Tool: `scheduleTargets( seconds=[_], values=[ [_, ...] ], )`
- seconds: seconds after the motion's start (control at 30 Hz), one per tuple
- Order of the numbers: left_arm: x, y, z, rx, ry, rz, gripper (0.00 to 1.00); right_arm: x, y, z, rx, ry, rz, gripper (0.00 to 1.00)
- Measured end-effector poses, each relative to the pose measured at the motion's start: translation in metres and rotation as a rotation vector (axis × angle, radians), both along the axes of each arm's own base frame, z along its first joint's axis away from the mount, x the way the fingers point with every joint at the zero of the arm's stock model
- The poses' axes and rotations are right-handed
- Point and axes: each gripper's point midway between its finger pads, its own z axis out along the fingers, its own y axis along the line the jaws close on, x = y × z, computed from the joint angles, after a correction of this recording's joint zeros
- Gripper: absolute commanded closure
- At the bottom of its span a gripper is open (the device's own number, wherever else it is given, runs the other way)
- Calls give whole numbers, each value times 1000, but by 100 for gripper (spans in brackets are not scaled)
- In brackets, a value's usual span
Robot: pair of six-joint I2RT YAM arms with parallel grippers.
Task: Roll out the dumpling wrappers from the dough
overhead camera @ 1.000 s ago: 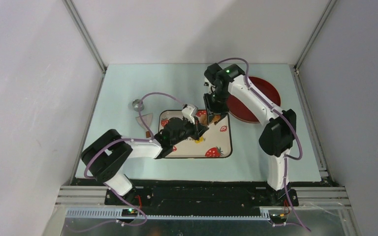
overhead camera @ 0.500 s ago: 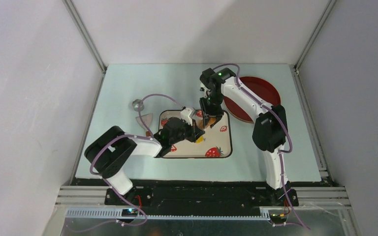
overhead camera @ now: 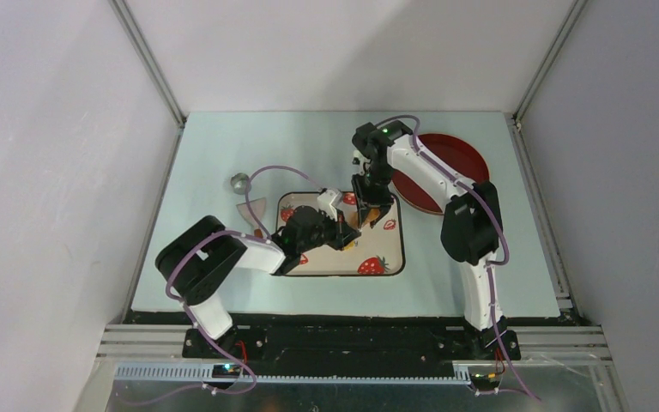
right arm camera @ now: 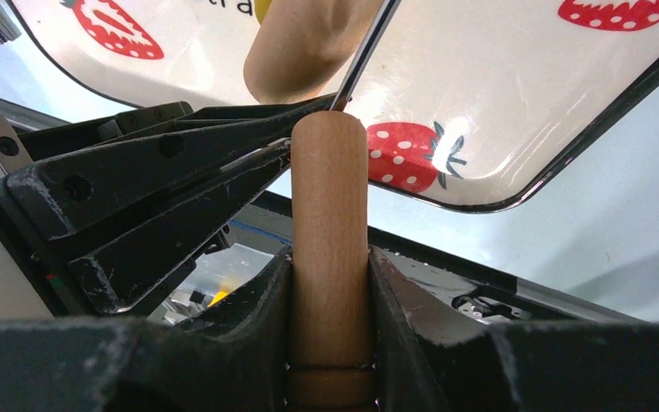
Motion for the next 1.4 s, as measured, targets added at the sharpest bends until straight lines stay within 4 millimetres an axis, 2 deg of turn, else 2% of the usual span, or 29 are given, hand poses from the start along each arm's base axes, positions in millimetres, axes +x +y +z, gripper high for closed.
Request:
scheduleTargets(
  seconds=[0.43,0.6,0.77,1.03,1.4],
  values=[
    [-8,-5,-5,-8,17,-49,100,-17,-7,-10,15,110,2,100],
    [-8,-7,-3,30,-1,-63,100,-14,-9,-7,25,59,-6,100],
    [-2,-10,2,113,-34,-40,100,-4,-10,1,17,-27,-28,100],
    [10,-5,31,165,-127,-4,100,3,-6,28,41,-105,-31,100],
    [6,9,31,150,-88,-2,100,0,6,28,52,-97,-7,100]
  ],
)
